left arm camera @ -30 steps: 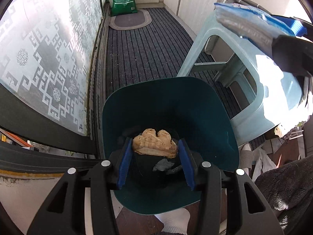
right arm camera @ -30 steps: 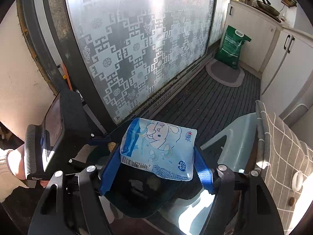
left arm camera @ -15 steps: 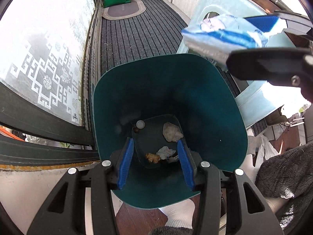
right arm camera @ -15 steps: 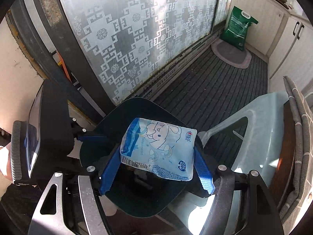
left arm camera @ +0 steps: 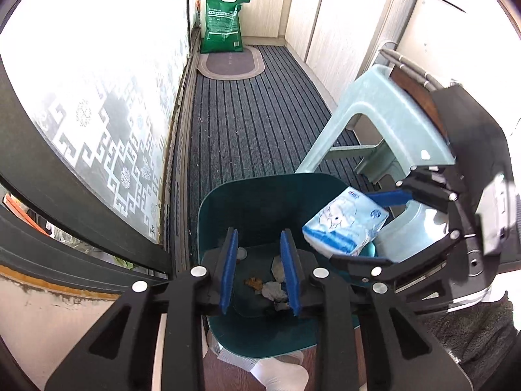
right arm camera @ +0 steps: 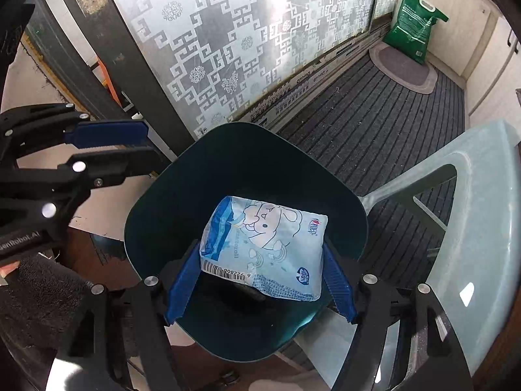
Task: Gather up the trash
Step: 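Carry both items over the teal bin and open both tools, then move both open tools back toward the stool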
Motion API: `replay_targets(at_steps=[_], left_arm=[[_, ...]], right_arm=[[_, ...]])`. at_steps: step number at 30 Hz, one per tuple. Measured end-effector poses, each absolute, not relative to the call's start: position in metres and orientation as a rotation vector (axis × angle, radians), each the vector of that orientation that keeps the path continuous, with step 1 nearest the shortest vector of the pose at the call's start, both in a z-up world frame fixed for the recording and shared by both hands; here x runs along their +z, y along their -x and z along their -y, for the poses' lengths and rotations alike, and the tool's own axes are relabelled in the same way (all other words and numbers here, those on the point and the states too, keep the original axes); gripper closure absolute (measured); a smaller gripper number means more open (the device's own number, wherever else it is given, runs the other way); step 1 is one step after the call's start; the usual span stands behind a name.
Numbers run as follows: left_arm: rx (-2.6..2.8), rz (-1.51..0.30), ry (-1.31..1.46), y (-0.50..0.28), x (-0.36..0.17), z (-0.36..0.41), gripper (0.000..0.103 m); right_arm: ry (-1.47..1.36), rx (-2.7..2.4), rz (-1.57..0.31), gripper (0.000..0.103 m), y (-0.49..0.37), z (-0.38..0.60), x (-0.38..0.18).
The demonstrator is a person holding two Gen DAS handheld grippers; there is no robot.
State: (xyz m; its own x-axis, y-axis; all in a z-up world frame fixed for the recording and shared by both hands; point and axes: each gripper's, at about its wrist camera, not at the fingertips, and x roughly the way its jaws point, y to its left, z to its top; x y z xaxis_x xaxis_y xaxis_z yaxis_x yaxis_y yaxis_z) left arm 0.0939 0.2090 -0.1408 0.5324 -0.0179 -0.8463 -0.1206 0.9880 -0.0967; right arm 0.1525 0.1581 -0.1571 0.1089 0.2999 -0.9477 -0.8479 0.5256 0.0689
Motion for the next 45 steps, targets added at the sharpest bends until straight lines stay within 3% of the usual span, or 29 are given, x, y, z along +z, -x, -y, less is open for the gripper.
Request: replay_targets(at_steps=[11,18,29,45], left_arm=[[0.061,-0.891,0.185,-0.089,-0.095,-0.208,0.078],[0.063,-0.82,0.195,-0.083,-0.07,-0.206,0.078],[0.057,-0.702,0.207,-0.076,-0.029,-0.2,0.077],[-0.012,-0.633,0.179,-0.1,0.0,-0.144,0.067]], right_arm=[[0.651,0.935,-1.219,0.025,-0.14,-0.164,-0.185],[0.62,0.944,-1.17,0.021,-0.139,-0.161,-0.17],[0.559,0.985,-1.018,0.049,-0.136,-0.151,-0.114],[0.378,0.851,-0.776,0.054,-0.166,-0.061,-0.013]])
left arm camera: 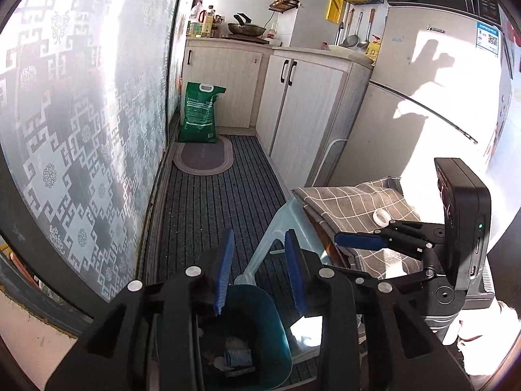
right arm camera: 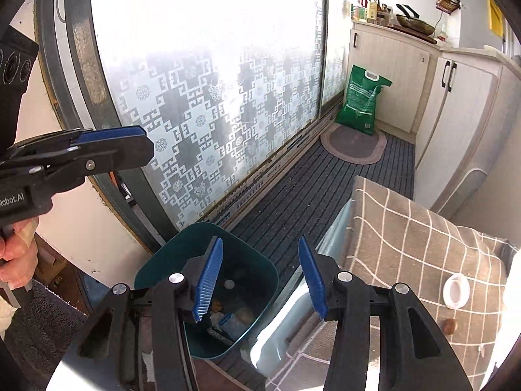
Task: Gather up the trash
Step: 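Move both open tools back toward the stool, then close the right tool on the brown nut while the left tool grasps the clear lid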
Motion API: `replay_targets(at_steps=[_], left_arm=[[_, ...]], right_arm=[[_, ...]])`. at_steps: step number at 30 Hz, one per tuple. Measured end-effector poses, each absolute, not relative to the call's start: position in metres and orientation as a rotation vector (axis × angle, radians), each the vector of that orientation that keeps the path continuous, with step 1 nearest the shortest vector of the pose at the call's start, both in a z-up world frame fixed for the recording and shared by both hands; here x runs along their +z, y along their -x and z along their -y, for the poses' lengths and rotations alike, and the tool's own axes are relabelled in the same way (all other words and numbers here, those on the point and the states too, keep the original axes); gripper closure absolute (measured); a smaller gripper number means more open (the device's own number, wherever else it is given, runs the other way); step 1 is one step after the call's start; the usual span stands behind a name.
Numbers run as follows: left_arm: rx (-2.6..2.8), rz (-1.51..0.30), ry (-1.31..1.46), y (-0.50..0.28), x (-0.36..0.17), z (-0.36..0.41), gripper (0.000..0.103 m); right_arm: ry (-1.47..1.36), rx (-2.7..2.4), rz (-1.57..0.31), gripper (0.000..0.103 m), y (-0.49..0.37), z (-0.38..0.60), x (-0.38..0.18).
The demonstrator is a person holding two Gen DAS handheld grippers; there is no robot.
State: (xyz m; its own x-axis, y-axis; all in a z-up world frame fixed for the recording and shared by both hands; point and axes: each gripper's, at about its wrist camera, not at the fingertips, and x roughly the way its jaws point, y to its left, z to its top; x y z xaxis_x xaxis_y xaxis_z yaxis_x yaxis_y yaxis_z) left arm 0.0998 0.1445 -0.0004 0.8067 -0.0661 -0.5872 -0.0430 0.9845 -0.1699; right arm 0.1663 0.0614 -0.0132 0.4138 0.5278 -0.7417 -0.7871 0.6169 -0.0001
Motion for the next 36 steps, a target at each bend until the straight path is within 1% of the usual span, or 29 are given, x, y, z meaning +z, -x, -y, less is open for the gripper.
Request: replay_targets(at_steps=[2,8,13,25,27,29,31,32,34,35,36], left_arm=[[-0.03,-0.631,0.171,-0.105,0.001,-0.134,0.065],[-0.074,-0.636,0.153,-0.125,0.002,-0.101,0.063],[-0.111,-0.648,0.13,-0.14,-0.002,-0.074,0.061],[-0.145,-0.694,0.102,-0.169,-0.019,-0.037,0.059],[-0.149,-0.698,0.095,-0.172,-0.021,-0.032,0.058],[-0.153,-0.703,0.092,-0.176,-0.023,-0.027,0.057],[-0.158,-0.711,0.089,-0.18,-0.026,-0.022,0.057],[-0.159,-0.715,0.085,-0.182,-0.028,-0.019,0.056],[-0.163,-0.725,0.079,-0.186,-0.031,-0.014,0.056],[-0.166,-0.73,0.076,-0.189,-0.033,-0.011,0.055],[-0.168,-0.734,0.073,-0.19,-0.035,-0.008,0.054]], right_arm=[[0.368,0.824,-0.77,0.054,-0.173,-0.045,-0.009],[0.37,0.706,-0.749,0.054,-0.191,0.003,-0.004],[0.335,0.64,-0.773,0.054,-0.207,0.039,-0.004],[0.31,0.498,-0.856,0.054,-0.234,0.098,-0.031],[0.298,0.497,-0.876,0.061,-0.237,0.101,-0.037],[0.293,0.499,-0.89,0.065,-0.24,0.102,-0.043],[0.304,0.495,-0.9,0.068,-0.244,0.1,-0.05],[0.309,0.496,-0.907,0.07,-0.245,0.099,-0.053],[0.301,0.505,-0.904,0.072,-0.246,0.098,-0.055],[0.299,0.511,-0.907,0.075,-0.247,0.098,-0.054],[0.298,0.521,-0.908,0.081,-0.247,0.098,-0.054]])
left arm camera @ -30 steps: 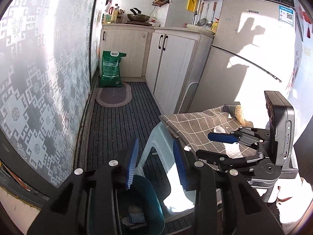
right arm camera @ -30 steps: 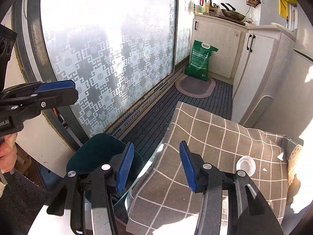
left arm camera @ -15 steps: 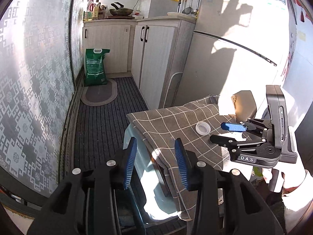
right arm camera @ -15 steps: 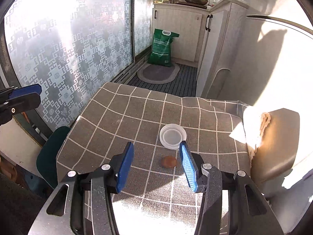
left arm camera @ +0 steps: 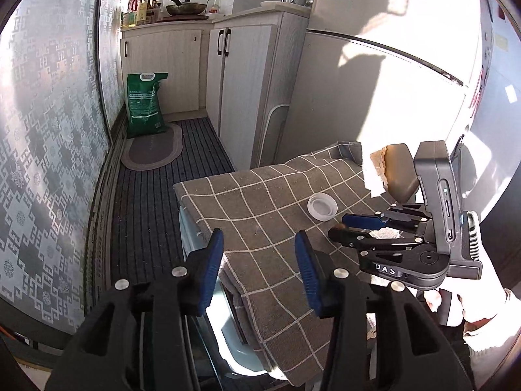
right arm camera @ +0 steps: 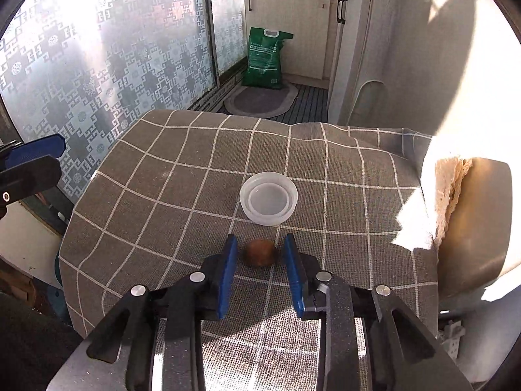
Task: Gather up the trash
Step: 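Close the right tool on the brown nut while the left tool grasps the clear lid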
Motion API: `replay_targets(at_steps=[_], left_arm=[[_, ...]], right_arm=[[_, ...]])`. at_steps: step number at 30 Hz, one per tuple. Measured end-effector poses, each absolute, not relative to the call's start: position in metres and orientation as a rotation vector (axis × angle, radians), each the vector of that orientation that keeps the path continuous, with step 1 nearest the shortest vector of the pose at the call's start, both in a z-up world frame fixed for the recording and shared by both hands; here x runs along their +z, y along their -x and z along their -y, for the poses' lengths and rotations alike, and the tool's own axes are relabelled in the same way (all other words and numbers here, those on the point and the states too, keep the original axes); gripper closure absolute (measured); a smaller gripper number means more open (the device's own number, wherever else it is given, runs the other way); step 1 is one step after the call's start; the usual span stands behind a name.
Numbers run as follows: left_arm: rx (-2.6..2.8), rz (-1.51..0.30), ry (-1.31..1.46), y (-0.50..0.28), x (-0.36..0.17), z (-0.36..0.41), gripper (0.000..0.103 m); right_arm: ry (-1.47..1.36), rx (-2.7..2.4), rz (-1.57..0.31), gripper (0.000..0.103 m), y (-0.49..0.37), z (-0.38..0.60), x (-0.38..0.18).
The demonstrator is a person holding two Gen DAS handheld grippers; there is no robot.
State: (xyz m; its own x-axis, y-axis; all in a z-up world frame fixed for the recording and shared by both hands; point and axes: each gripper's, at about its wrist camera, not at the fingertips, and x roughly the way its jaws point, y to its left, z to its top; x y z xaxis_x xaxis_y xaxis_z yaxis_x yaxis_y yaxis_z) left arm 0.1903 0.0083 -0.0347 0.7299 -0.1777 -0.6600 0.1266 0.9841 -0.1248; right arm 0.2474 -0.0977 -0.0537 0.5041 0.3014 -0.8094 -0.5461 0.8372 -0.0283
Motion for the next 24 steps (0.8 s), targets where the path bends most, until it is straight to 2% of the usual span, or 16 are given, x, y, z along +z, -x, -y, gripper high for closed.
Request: replay_targets(at_steps=[24], left_arm=[[-0.237,-0.888,-0.083,-0.246,-0.097,0.088,0.048]], right_arm=[[0.169,0.524,-0.87,0.083,-0.242,0.16,-0.025]])
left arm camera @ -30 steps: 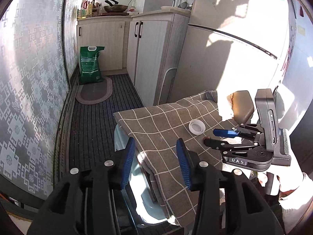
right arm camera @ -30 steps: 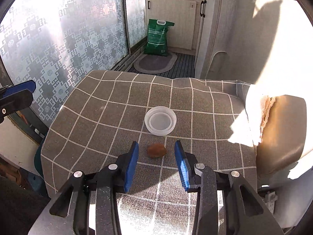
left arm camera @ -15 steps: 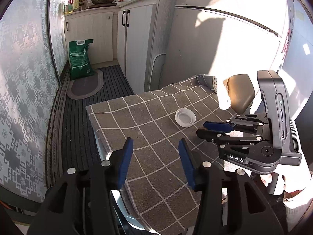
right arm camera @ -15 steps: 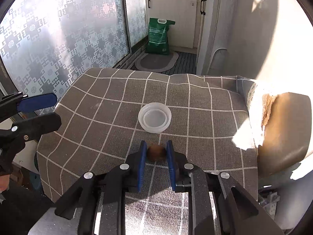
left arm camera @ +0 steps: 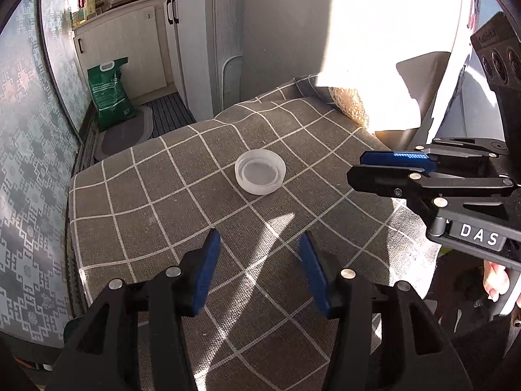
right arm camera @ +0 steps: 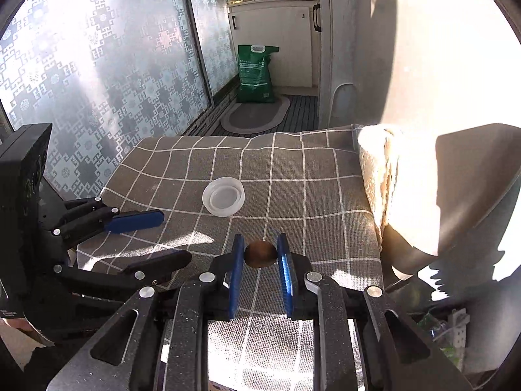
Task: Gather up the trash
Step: 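Close the right tool on the brown nut while the left tool grasps the clear lid, then carry the nut and clear lid over the teal bin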
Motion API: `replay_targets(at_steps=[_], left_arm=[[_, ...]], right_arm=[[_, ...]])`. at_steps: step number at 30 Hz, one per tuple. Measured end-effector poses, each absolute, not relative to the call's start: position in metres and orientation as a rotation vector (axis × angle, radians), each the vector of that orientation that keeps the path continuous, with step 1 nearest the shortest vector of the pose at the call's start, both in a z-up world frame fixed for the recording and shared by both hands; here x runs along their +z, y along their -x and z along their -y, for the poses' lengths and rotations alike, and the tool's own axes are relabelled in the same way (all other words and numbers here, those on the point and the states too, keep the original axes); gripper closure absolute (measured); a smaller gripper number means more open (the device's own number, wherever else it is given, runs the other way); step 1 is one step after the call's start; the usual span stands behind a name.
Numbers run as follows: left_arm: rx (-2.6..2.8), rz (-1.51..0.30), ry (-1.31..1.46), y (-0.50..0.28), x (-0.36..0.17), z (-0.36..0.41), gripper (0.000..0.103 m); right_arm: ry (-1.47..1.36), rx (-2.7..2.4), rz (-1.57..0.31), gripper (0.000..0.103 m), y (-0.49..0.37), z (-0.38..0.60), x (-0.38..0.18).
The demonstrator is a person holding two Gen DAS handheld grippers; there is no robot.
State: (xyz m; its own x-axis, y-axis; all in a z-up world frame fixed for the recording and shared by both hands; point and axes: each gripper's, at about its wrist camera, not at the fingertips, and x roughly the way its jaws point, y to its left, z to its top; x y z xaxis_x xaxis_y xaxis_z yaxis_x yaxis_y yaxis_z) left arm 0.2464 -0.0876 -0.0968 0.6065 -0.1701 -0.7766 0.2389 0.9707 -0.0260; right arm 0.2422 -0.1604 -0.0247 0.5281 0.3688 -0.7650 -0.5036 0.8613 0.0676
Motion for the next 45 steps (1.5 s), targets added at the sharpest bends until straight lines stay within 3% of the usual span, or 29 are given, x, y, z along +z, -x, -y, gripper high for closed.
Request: replay_targets(at_steps=[16,20,45], left_arm=[[-0.179,-0.89,-0.043,-0.297,-0.1,0.105,0.054],[-0.177,-0.885,-0.015,-0.303,-0.099,0.104,0.061],[-0.157,-0.808,0.137,-0.264,-0.061,0.031,0.061]], right_arm=[[0.13,0.552,-0.859,0.083,-0.237,0.185,-0.021],[0.13,0.552,-0.862,0.083,-0.24,0.187,-0.022],[0.178,0.594,-0.841,0.083,-0.23,0.133,-0.011]])
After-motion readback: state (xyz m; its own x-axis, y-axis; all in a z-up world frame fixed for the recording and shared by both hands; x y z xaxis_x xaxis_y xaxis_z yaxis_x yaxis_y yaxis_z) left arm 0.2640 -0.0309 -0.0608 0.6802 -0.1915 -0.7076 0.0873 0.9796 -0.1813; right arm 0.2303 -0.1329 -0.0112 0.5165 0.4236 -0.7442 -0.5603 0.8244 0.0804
